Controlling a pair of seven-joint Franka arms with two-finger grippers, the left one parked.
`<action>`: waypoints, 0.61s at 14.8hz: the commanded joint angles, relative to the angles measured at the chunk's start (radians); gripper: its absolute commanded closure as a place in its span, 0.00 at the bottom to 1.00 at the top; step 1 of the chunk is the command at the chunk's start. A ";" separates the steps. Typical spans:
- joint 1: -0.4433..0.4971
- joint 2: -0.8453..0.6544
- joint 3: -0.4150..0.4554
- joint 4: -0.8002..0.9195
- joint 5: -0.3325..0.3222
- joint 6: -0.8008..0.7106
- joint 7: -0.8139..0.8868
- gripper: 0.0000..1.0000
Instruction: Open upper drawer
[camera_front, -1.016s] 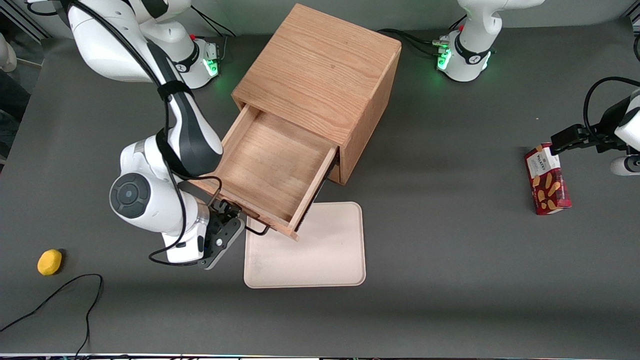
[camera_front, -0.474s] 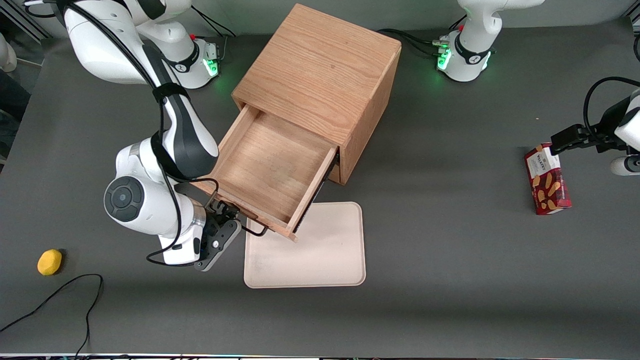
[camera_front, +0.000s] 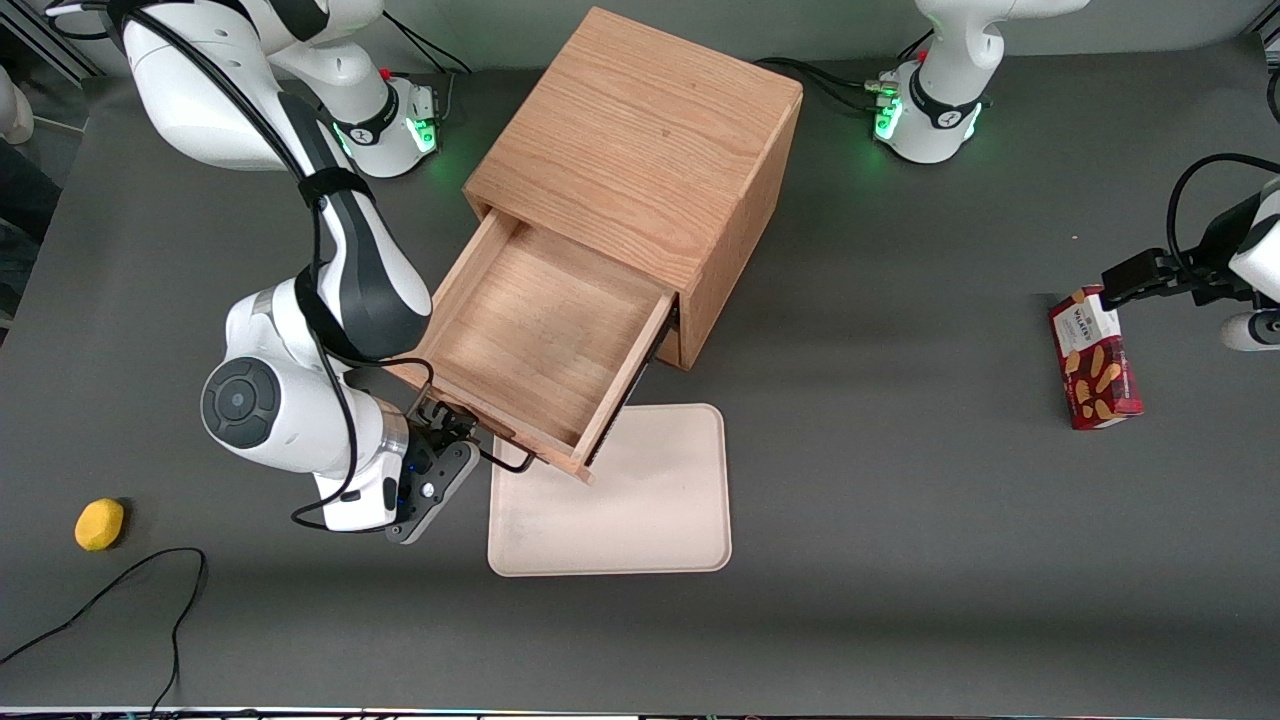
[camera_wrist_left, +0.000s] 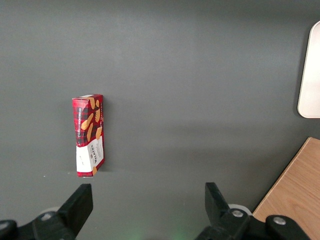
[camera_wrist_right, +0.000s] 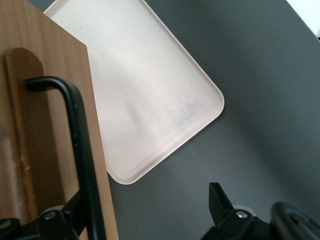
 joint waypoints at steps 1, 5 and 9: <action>-0.019 0.008 0.008 0.083 0.023 -0.085 -0.011 0.00; -0.031 -0.020 0.008 0.114 0.040 -0.164 -0.010 0.00; -0.034 -0.087 0.006 0.116 0.040 -0.241 0.051 0.00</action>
